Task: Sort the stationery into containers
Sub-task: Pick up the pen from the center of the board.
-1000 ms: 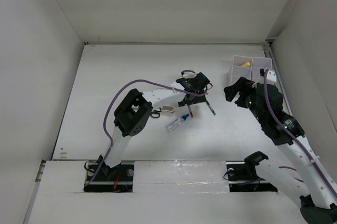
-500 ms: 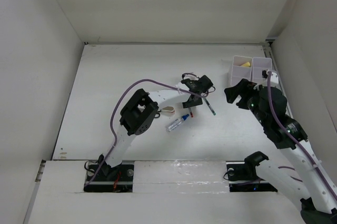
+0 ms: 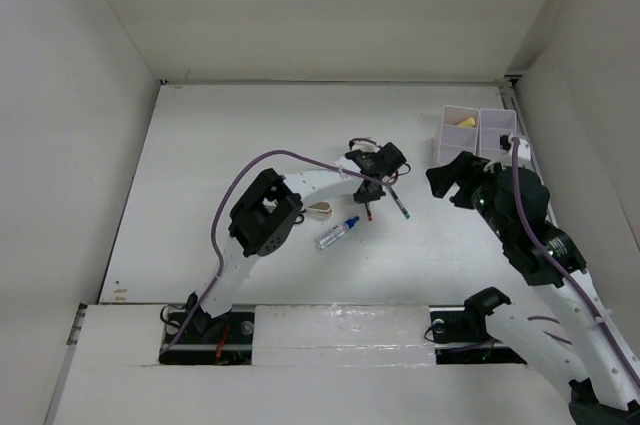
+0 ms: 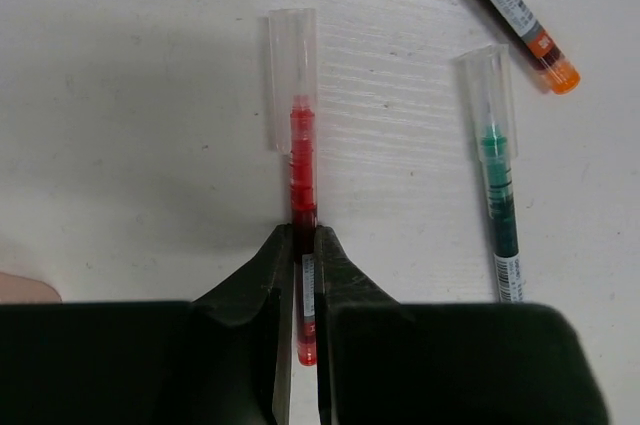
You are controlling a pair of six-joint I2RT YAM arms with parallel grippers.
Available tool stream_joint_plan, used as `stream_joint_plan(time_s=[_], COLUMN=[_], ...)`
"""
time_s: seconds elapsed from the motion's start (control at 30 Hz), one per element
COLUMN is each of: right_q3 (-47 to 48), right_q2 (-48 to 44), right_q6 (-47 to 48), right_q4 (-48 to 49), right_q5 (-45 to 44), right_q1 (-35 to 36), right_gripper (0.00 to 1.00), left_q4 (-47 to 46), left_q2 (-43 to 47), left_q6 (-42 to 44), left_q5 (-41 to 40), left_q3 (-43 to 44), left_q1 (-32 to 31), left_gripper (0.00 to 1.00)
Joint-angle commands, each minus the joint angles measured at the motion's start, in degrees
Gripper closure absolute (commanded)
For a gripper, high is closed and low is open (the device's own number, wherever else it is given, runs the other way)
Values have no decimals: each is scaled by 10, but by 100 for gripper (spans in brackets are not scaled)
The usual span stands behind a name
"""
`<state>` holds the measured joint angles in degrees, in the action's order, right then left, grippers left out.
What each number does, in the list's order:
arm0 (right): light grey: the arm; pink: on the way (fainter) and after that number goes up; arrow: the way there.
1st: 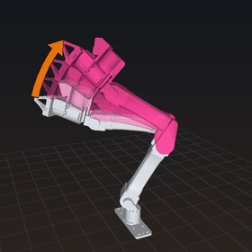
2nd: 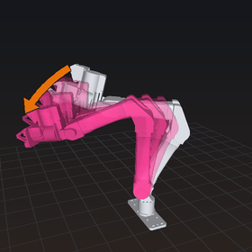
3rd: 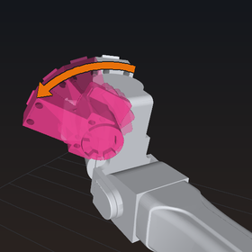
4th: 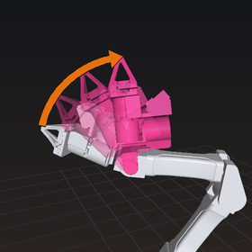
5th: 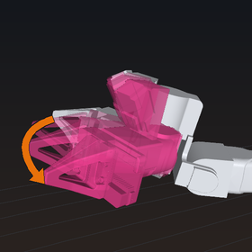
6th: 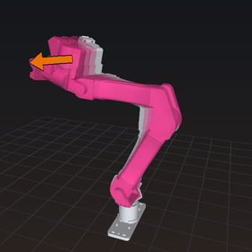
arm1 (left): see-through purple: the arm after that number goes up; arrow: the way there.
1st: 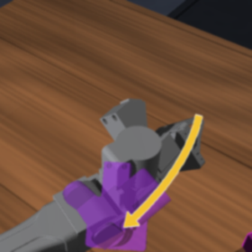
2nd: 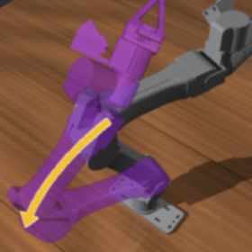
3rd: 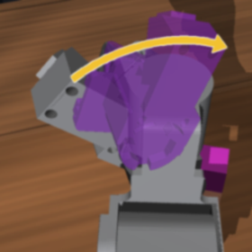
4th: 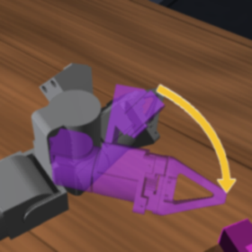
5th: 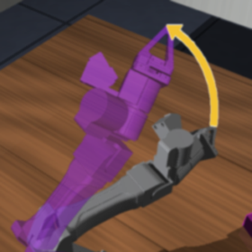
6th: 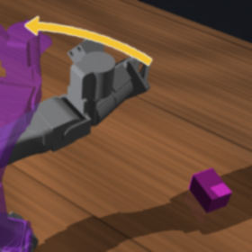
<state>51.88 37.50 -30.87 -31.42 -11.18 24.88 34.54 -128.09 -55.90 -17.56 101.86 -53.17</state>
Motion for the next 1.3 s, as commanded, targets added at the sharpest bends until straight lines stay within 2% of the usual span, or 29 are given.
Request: stream_joint_plan(time_s=[0.0,0.13,0.27,0.37,0.43,0.6,0.93,1.1,1.27], right_q3=[-7,-27,-57,-77,-77,-71,-87,-87,-93], right_q2=[-6,-12,-27,-27,-2,70,135,160,173], right_q6=[1,-21,-60,-73,-78,-70,-70,-75,-75], right_q4=[38,69,120,176,189,234,313,313,319], right_q5=[16,55,81,119,124,179,214,201,216], right_q1=[-12,-48,-84,-91,-91,-91,-69,-63,-51], right_gripper=[19,19,19,19,19,18,19,20,31], left_q4=[-16,-66,-200,-278,-364,-487,-514,-521,-521], left_q2=[-8,71,174,245,282,371,396,407,413], left_q6=[47,90,152,224,266,307,338,332,332], left_q5=[20,0,-5,37,69,171,240,234,228], left_q3=[-7,-66,-154,-209,-273,-363,-363,-368,-363], left_q1=[2,2,-4,-4,-4,-4,-36,-36,-36], left_gripper=[100,100,100,100,100,100,100,100,100])
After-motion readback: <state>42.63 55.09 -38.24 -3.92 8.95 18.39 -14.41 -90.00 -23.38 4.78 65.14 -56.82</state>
